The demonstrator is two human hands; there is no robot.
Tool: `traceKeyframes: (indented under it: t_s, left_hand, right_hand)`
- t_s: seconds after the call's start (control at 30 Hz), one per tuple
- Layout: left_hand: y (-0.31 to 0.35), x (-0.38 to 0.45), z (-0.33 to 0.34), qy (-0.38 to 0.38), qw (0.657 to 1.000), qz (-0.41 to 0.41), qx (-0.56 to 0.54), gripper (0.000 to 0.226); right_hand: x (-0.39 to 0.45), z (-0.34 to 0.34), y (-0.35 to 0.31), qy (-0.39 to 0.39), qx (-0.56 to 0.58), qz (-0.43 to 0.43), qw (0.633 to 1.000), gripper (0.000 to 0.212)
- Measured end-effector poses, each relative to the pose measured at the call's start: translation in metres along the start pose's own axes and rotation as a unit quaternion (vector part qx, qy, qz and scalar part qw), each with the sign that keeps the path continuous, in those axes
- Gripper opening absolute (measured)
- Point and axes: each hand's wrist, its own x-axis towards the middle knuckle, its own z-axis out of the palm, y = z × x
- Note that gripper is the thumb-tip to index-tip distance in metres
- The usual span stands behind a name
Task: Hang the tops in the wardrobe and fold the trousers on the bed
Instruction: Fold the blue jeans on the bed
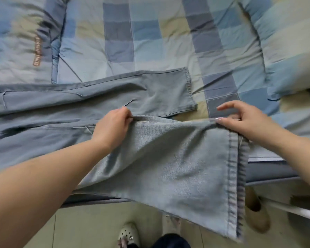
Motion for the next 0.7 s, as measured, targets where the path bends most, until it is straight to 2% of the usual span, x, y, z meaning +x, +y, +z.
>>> traceKeyframes:
  t_s: [0.17,0.27,0.37,0.47,0.57,0.63,0.7]
  left_hand:
    - [0.003,0.021,0.031,0.000,0.999,-0.042,-0.013,0.008]
    - [-0.012,0.040,0.080,-0.018,0.995,-0.096,-0.010,0.009]
    - [-0.025,0.059,0.120,-0.022,0.986,-0.157,-0.047,0.016]
    - [-0.026,0.055,0.145,-0.048,0.993,-0.106,-0.036,0.030]
    - [-0.030,0.052,0.158,-0.110,0.993,-0.049,0.005,0.044]
    - [-0.031,0.060,0.160,-0.140,0.987,-0.073,0.028,0.048]
    - [-0.031,0.071,0.160,-0.129,0.985,-0.106,0.039,0.047]
  right_hand:
    - [0.043,0.006,0.032,0.004,-0.006,0.074,0.997,0.037]
    - [0.085,0.047,0.079,0.043,-0.051,0.098,0.993,0.044]
    - [0.109,0.092,0.120,0.091,-0.022,0.138,0.986,0.051]
    - [0.096,0.126,0.149,0.150,-0.040,0.159,0.975,0.053]
    - [0.077,0.145,0.165,0.111,-0.058,0.154,0.980,0.034]
    - [0.079,0.147,0.165,0.087,-0.057,0.157,0.982,0.035]
    - [0.092,0.146,0.157,0.105,-0.050,0.164,0.980,0.045]
